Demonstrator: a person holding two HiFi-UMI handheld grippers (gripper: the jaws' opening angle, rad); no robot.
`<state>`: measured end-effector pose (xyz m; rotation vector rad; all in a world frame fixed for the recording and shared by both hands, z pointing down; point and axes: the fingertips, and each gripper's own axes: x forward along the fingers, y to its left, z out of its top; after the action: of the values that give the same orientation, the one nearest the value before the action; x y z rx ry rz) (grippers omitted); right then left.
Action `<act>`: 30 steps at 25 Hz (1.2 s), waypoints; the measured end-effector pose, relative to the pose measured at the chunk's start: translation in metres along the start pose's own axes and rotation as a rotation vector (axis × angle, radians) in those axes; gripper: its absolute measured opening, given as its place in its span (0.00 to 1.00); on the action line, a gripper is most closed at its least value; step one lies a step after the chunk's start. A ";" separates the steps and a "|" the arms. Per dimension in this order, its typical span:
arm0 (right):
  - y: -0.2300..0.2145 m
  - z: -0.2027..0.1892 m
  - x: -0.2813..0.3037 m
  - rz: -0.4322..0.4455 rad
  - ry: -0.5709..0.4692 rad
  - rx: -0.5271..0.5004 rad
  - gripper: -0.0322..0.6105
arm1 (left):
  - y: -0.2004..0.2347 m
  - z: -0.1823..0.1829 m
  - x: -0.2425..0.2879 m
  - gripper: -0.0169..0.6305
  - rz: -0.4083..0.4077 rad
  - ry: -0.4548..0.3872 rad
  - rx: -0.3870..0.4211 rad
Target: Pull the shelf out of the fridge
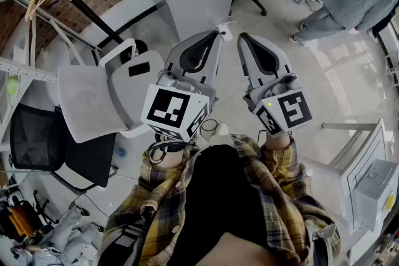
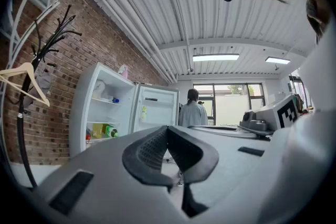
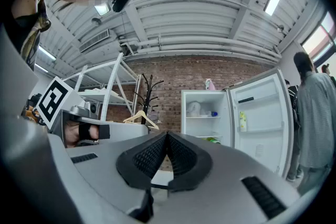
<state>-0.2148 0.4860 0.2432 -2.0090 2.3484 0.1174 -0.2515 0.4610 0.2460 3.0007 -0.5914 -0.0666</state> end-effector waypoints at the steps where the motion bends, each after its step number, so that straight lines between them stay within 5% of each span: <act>1: -0.002 0.000 -0.003 0.001 -0.002 0.002 0.08 | -0.003 0.000 0.001 0.03 0.004 -0.003 0.000; 18: -0.012 -0.013 -0.036 0.094 -0.015 0.074 0.08 | -0.030 -0.018 -0.002 0.03 0.109 0.003 -0.011; 30: -0.040 -0.035 0.021 0.077 -0.007 0.132 0.08 | 0.025 -0.029 0.035 0.03 0.113 0.013 -0.032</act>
<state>-0.1784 0.4563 0.2752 -1.8570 2.3623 -0.0280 -0.2268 0.4264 0.2762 2.9277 -0.7492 -0.0482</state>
